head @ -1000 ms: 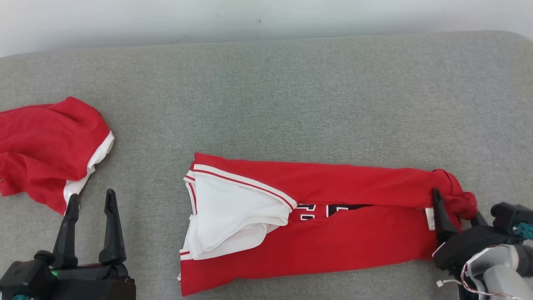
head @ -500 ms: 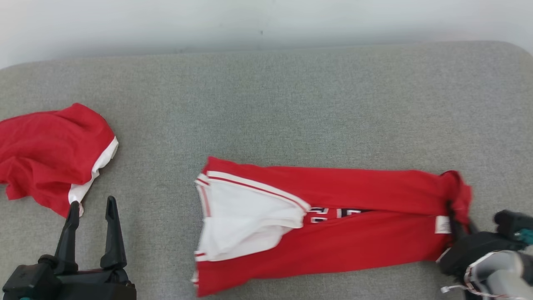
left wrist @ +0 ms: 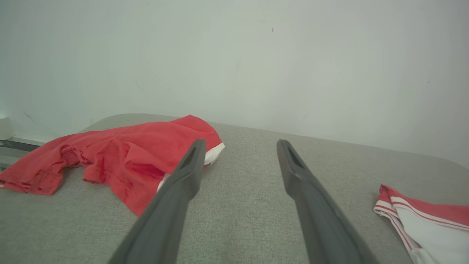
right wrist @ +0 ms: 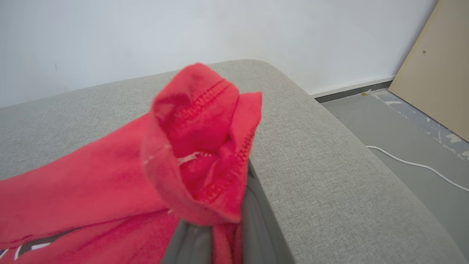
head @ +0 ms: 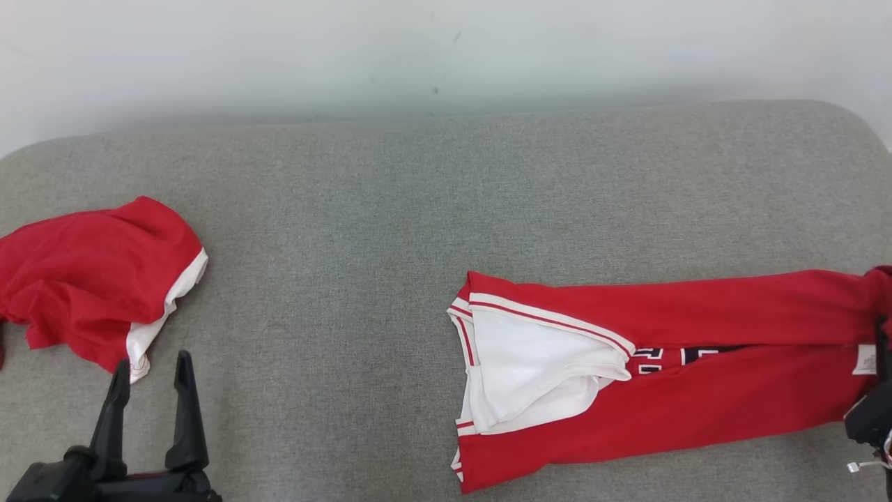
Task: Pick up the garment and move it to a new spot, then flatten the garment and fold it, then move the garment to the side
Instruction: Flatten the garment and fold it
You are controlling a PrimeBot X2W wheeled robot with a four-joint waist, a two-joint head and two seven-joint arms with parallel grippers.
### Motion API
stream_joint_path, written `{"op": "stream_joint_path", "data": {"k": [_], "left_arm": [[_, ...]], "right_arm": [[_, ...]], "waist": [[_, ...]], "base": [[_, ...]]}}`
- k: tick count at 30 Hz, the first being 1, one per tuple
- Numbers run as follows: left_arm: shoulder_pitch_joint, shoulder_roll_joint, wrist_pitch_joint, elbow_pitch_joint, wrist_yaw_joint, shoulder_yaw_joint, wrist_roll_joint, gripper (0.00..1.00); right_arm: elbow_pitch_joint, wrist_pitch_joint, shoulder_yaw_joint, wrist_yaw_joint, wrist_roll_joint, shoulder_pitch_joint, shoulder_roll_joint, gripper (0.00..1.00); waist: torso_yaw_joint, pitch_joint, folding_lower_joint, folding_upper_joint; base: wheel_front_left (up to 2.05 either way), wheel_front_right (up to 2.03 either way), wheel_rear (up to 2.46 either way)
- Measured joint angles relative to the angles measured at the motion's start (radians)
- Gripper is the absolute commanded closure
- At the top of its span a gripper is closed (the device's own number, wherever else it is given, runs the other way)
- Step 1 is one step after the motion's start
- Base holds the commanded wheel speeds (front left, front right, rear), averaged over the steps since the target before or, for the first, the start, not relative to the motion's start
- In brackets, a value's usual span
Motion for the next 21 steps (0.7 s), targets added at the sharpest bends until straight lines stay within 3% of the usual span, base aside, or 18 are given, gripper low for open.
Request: {"op": "stream_joint_path", "data": {"k": [5, 21], "left_arm": [[0.008, 0.000, 0.000, -0.001, 0.000, 0.015, 0.001, 0.00], [0.006, -0.001, 0.000, 0.024, 0.000, -0.005, -0.007, 0.00]], "right_arm": [[-0.067, 0.014, 0.012, 0.000, -0.036, 0.000, 0.041, 1.00], [-0.409, 0.135, 0.186, 0.000, -0.082, 0.069, 0.265, 1.00]], "waist": [[-0.008, -0.006, 0.0000, -0.0001], [0.012, -0.017, 0.0000, -0.0001]], "base": [[0.00, 0.00, 0.00], [0.00, 0.00, 0.00]]}}
